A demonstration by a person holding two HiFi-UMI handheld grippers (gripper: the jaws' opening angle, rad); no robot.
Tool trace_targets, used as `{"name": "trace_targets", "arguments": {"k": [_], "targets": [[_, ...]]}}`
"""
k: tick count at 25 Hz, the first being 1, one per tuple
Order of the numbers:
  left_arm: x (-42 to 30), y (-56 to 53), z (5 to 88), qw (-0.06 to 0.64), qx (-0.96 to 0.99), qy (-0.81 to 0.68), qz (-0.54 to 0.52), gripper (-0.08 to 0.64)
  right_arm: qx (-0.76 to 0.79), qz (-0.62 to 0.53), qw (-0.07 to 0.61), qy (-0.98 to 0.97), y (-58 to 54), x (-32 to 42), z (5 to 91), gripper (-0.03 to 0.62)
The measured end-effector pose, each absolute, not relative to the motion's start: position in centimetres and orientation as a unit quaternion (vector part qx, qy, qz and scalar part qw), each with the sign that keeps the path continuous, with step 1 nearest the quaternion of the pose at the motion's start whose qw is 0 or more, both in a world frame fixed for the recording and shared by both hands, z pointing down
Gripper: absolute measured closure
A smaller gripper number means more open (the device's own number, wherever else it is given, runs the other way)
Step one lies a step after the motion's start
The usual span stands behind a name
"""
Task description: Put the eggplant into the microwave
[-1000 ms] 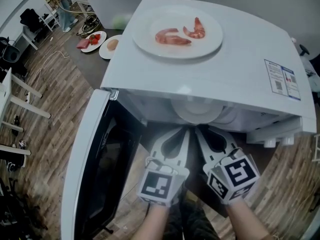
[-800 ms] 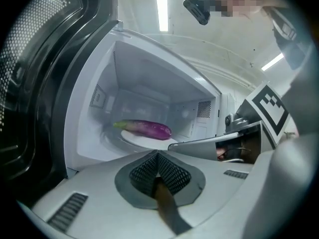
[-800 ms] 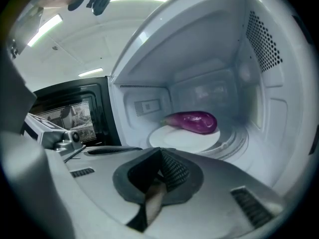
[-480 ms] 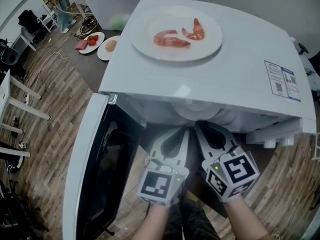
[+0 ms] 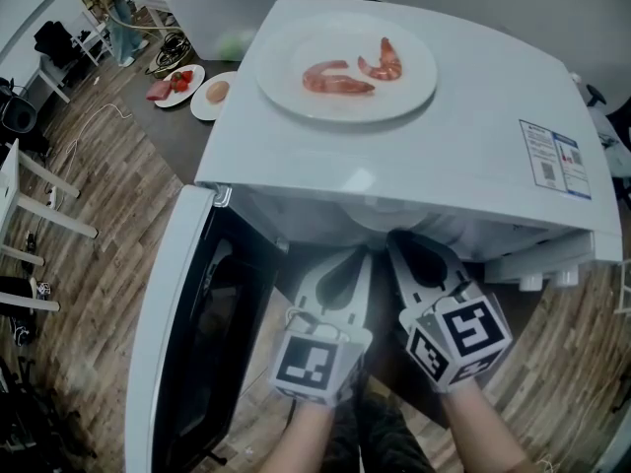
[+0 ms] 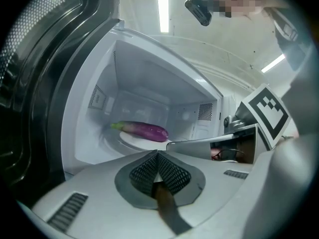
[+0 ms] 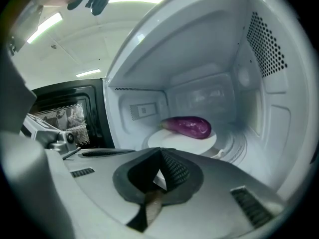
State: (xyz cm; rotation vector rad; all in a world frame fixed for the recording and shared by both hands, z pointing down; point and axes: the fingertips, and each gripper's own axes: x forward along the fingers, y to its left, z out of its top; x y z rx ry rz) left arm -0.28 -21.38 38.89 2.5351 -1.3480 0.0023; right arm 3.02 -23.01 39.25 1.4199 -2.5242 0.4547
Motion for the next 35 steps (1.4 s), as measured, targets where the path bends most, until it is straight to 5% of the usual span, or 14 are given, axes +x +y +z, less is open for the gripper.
{"name": "trace_targets", "arguments": {"k": [35], "targets": [[0.7, -14.4, 34.8, 0.129, 0.884, -0.449, -0.007, 0.560, 0.461, 0.121, 0.096, -0.874, -13.1, 4.6, 34.7, 0.594]]}}
